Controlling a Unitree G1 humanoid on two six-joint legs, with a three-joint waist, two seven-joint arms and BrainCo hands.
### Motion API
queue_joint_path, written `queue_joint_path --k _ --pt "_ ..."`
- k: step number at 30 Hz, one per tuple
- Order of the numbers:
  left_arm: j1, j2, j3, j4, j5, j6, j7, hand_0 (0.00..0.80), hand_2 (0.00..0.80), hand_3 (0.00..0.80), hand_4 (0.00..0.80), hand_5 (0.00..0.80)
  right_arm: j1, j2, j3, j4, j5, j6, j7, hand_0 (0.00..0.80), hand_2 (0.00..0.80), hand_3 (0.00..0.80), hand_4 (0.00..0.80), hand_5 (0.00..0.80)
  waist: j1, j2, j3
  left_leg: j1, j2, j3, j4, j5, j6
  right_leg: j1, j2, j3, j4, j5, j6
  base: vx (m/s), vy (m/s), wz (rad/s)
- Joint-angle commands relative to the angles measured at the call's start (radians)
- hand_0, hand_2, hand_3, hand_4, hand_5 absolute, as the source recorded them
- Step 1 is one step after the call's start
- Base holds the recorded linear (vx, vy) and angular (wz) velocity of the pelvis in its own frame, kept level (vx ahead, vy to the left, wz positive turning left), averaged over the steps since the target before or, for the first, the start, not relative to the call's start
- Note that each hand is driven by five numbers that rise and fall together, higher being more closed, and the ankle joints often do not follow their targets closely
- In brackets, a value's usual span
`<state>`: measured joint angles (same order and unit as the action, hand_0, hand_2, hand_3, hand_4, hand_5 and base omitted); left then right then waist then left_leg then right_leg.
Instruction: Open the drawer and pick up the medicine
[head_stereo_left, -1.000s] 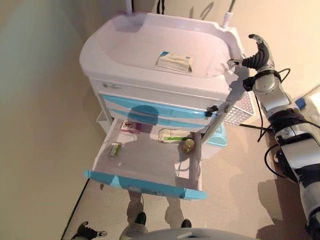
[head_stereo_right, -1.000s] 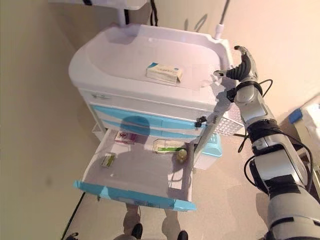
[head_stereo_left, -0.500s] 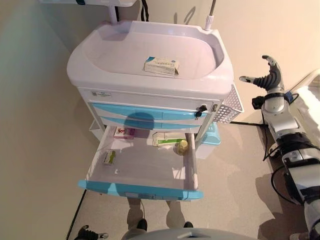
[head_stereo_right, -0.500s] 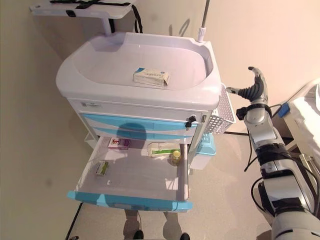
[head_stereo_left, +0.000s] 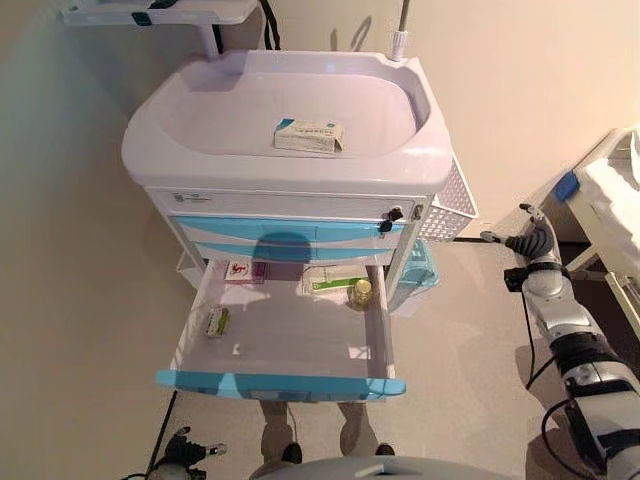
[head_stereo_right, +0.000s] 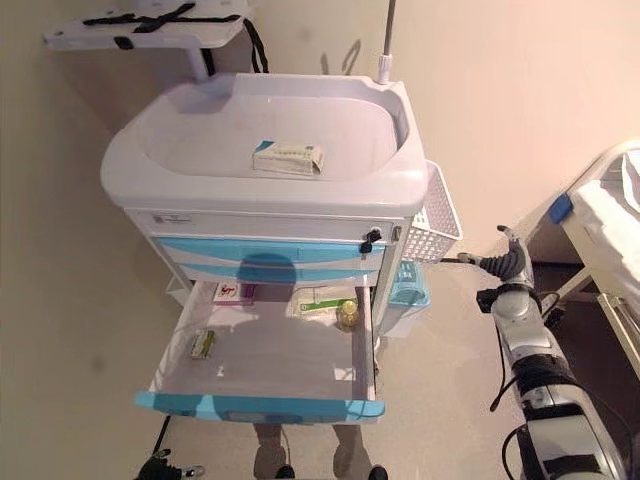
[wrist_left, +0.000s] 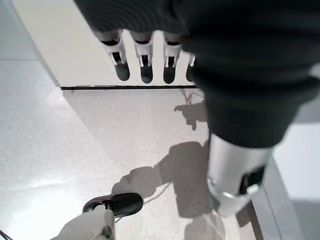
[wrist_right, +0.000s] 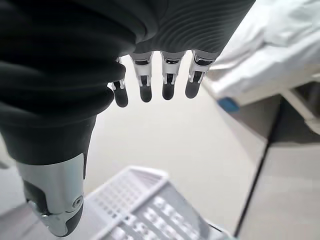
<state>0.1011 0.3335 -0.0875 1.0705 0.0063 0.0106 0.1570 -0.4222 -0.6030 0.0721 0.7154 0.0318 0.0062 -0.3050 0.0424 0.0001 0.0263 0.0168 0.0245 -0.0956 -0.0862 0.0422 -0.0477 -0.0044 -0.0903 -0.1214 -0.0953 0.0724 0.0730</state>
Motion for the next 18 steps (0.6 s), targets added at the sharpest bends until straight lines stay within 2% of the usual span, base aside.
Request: queue_joint_path --k 1,14,18 --pt "-0.032 0.032 0.007 0.015 -0.032 -0.03 0.0 0.0 0.0 0.0 0.0 0.0 -0.034 -0.012 -0.026 0.001 -0.018 -0.045 -0.002 0.0 0.0 0.0 0.0 0.0 0.005 -0.027 -0.015 -0.055 -0.057 -0.016 0.011 -0.008 0.033 -0.016 -0.026 -0.029 0.026 0.002 0.068 -0.02 -0.006 -0.09" --pt "-0.045 0.042 0.005 -0.091 -0.066 -0.053 -0.059 0.0 0.0 0.0 0.0 0.0 0.144 0.094 -0.079 0.12 0.129 -0.066 0.093 0.0 0.0 0.0 0.0 0.0 -0.026 -0.006 -0.009 -0.044 -0.06 -0.004 0.017 -0.012 0.036 -0.014 -0.03 -0.013 0.035 -0.003 0.068 -0.003 -0.002 -0.01" --pt "-0.055 0.047 -0.006 -0.111 -0.052 -0.059 -0.088 0.0 0.0 0.0 0.0 0.0 0.218 0.134 -0.104 0.23 0.166 -0.065 0.135 0.0 0.0 0.0 0.0 0.0 -0.035 0.005 -0.015 -0.026 -0.064 -0.003 0.028 -0.023 0.039 0.006 -0.036 -0.016 0.041 -0.014 0.067 0.0 0.0 0.0"
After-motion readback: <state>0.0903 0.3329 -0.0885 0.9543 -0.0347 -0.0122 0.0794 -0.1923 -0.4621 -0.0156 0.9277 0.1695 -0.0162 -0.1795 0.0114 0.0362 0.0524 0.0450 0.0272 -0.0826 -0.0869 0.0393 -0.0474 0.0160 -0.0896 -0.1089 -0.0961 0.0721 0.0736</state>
